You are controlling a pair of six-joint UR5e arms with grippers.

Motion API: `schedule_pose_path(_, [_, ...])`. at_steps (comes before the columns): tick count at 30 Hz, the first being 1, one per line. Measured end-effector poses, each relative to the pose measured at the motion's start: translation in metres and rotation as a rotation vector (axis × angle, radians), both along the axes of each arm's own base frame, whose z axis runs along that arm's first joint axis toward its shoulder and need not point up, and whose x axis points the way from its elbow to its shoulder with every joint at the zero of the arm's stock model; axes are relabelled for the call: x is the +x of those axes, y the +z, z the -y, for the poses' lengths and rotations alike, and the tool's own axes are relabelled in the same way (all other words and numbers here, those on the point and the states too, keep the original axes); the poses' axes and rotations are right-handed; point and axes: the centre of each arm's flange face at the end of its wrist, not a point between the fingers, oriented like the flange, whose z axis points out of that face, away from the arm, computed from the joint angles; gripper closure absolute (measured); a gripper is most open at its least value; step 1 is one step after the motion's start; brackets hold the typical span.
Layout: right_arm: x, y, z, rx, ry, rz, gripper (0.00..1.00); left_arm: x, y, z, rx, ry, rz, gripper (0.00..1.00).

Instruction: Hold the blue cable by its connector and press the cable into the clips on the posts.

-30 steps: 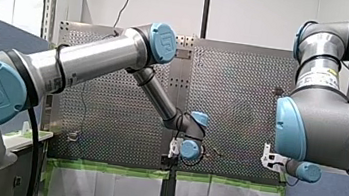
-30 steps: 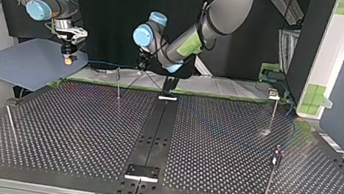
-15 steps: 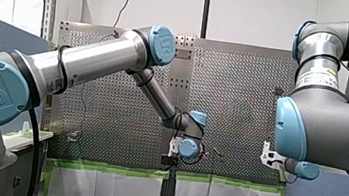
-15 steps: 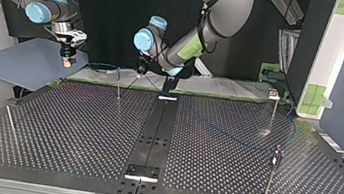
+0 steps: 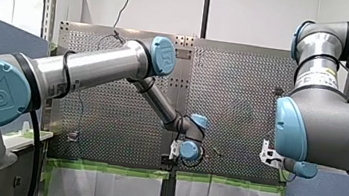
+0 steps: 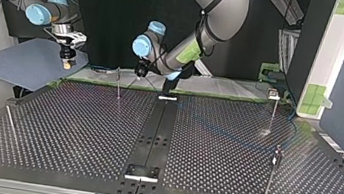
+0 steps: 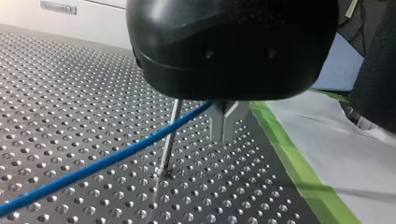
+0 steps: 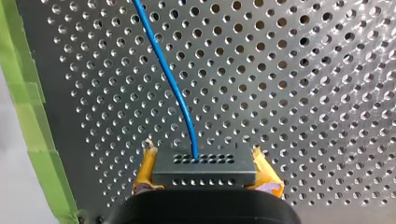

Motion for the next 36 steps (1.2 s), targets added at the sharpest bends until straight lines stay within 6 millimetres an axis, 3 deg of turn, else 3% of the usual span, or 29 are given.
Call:
schedule_pose_path(14, [-0.004, -0.005, -0.003, 0.046, -0.088, -0.037, 1.0, -0.045, -0.036, -0.011, 0.137, -0.039, -0.035, 1.0])
schedule_pose_path(36, [0.002, -0.011, -0.021, 0.059, 0.008, -0.076, 1.0, -0.069, -0.011, 0.009, 0.208, -0.054, -0.049, 1.0])
